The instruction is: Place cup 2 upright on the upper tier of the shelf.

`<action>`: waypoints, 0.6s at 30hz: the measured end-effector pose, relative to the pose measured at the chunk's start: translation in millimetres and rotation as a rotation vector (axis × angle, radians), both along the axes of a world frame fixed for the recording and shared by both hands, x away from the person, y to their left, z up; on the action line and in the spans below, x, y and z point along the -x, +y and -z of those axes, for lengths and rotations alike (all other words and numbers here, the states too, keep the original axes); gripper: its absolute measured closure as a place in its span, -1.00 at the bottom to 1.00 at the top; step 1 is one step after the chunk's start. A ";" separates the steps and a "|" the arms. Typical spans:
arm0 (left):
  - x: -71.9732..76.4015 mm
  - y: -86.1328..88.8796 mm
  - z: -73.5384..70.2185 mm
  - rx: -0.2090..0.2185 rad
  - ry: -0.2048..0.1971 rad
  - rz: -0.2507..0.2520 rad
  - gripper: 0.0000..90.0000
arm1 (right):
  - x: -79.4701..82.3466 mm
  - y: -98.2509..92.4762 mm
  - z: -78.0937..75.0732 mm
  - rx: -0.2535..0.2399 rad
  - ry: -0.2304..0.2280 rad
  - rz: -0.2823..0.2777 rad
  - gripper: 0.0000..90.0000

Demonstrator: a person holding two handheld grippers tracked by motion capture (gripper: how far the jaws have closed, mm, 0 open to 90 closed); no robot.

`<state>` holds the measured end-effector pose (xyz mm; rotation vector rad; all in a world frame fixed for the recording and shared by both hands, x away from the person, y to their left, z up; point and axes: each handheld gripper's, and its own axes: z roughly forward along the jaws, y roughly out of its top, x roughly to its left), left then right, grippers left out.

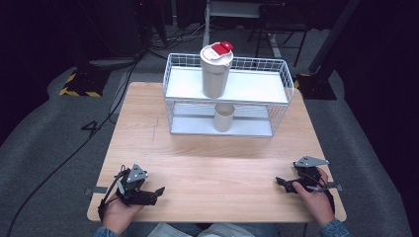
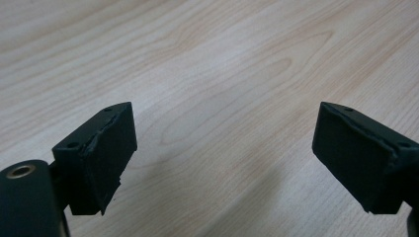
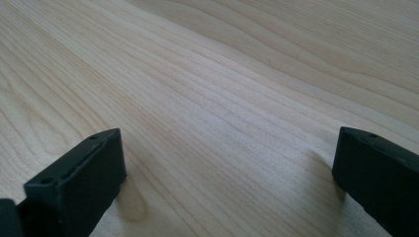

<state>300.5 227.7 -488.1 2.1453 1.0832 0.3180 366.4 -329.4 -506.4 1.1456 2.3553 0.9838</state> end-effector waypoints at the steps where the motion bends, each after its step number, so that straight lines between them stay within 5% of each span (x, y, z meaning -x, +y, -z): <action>1: -0.2 -0.5 0.8 -0.004 0.007 -0.001 -0.76 | 0.0 0.0 0.0 0.000 0.000 0.000 -1.00; 10: -5.4 -3.5 10.2 -0.044 0.044 -0.037 -0.84 | 0.0 0.0 0.0 0.000 0.000 0.000 -1.00; 14: -6.0 -4.8 15.1 -0.083 0.004 -0.060 -0.92 | 0.0 0.0 0.0 0.000 0.000 0.000 -1.00; 18: -7.6 -3.4 17.7 -0.073 -0.011 -0.088 -1.00 | 0.0 0.0 0.0 0.000 0.000 0.000 -1.00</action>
